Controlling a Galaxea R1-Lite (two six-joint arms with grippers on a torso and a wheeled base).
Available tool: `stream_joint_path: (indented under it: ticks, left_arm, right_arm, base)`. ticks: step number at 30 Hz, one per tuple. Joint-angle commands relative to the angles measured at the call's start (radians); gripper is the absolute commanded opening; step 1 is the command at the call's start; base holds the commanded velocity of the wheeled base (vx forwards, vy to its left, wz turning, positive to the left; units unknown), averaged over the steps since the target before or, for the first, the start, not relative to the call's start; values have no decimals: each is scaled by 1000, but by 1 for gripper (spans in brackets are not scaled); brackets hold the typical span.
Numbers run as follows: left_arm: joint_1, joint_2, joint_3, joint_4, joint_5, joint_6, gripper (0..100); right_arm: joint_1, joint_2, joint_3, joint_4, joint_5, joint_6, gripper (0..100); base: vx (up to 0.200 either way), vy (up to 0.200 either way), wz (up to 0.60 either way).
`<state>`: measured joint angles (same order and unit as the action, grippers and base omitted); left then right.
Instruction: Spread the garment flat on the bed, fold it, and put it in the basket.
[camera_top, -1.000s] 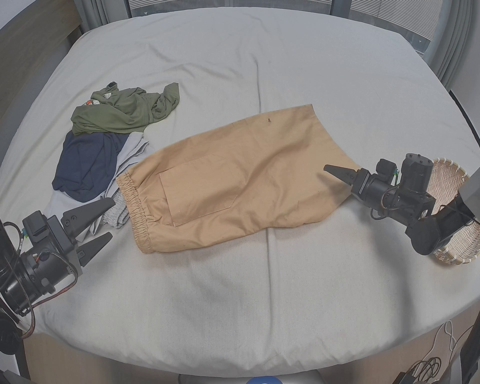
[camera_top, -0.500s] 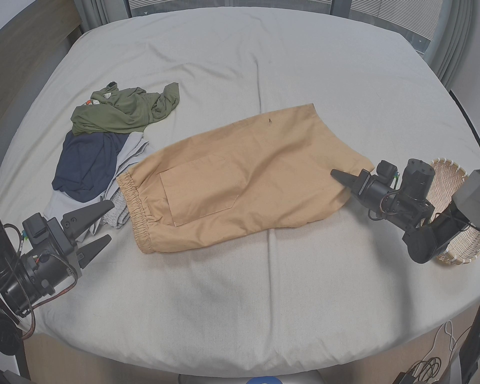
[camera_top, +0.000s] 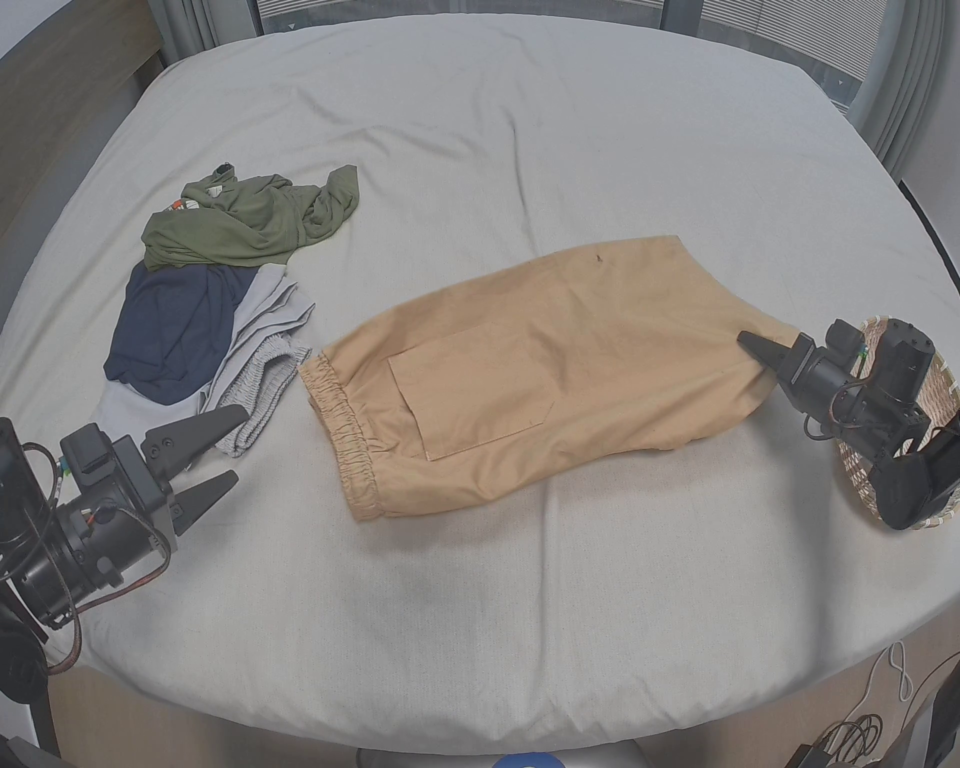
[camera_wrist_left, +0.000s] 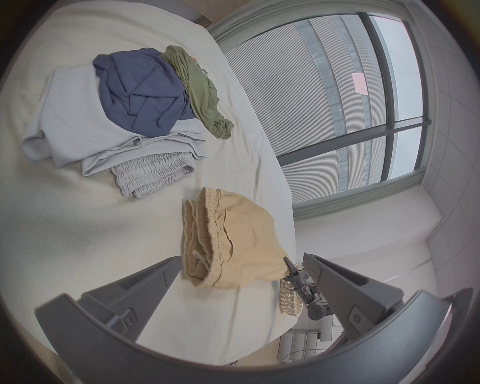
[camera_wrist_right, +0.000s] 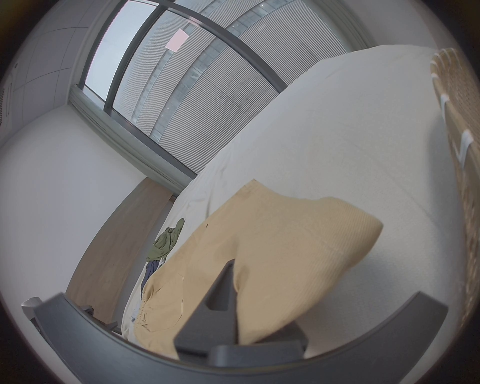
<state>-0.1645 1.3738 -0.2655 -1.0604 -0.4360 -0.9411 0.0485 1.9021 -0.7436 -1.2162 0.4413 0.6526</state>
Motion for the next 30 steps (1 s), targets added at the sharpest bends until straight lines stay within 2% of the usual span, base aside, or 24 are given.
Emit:
stream_joint_path:
  ticks: [1,4,5,14,23,26,30]
  left_arm:
    - [-24,85,-20,-1,0,27,100]
    - [-41,113,-21,-1,-1,38,100]
    - [-46,117,-21,-1,0,38,100]
    - [-67,180,-26,-3,3,41,100]
    - [-113,343,-93,-36,11,90,100]
    - [-118,390,-113,-75,14,88,100]
    - [-122,452,-132,-124,16,88,100]
  right_arm:
    - [-24,-21,20,1,-1,-4,0]
    - [-19,-20,21,1,-1,-5,0]
    - [-16,-18,20,0,-3,-5,100]
    - [-15,-34,56,-11,-4,-17,100]
    - [-42,-163,193,-141,-6,-51,100]
    - [-64,-212,205,-171,-6,-99,100]
    - [-67,-259,194,-186,-4,-103,100]
  base:
    - [0,0,0]
    - [0,0,0]
    - [0,0,0]
    - [0,0,0]
    - [0,0,0]
    - [0,0,0]
    - [0,0,0]
